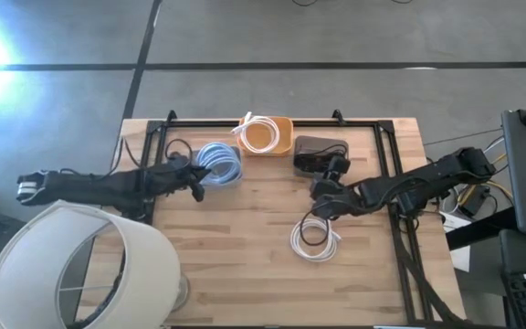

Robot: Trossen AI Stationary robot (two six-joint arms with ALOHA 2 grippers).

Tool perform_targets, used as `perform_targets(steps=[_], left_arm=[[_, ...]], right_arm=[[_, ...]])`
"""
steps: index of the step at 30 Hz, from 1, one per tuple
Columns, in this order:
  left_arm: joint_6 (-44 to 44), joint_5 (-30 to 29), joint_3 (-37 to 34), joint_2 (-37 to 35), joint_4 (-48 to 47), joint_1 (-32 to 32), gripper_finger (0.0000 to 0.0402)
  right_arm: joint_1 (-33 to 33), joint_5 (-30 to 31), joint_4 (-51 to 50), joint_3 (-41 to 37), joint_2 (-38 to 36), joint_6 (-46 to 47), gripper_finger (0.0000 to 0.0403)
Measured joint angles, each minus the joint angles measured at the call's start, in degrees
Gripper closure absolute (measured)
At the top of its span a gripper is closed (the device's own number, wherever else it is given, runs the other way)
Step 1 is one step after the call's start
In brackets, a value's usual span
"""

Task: Pick & Place USB Port
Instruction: Put the light blue hdmi cable into the gray bin

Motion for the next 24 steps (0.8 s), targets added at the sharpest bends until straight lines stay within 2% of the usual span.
perform_targets(steps=[4, 8, 12, 20, 24], left_arm=[[3.14, 0.53, -4.68, -0.29, 9.02, 1.41, 0.0376], [7.97, 1.52, -5.70, -1.40, 13.80, 2.16, 0.0376], [9.59, 1.38, -4.84, -1.88, 11.37, 3.05, 0.0376], [4.49, 1.28, -6.75, -1.53, 6.05, 4.47, 0.0375], [3.43, 0.35, -7.92, -1.49, 5.22, 4.57, 0.0355]], right_arm=[[0.00, -0.39, 0.25, 0.00, 0.01, -0.18, 0.0286], [0.00, -0.45, 0.59, 0.00, 0.02, -0.19, 0.0289], [0.00, -0.69, 0.93, 0.00, 0.02, -0.20, 0.0295], [0.00, -0.83, 1.05, 0.00, 0.02, -0.20, 0.0302], [0.00, -0.83, 1.14, 0.00, 0.02, -0.03, 0.0302]])
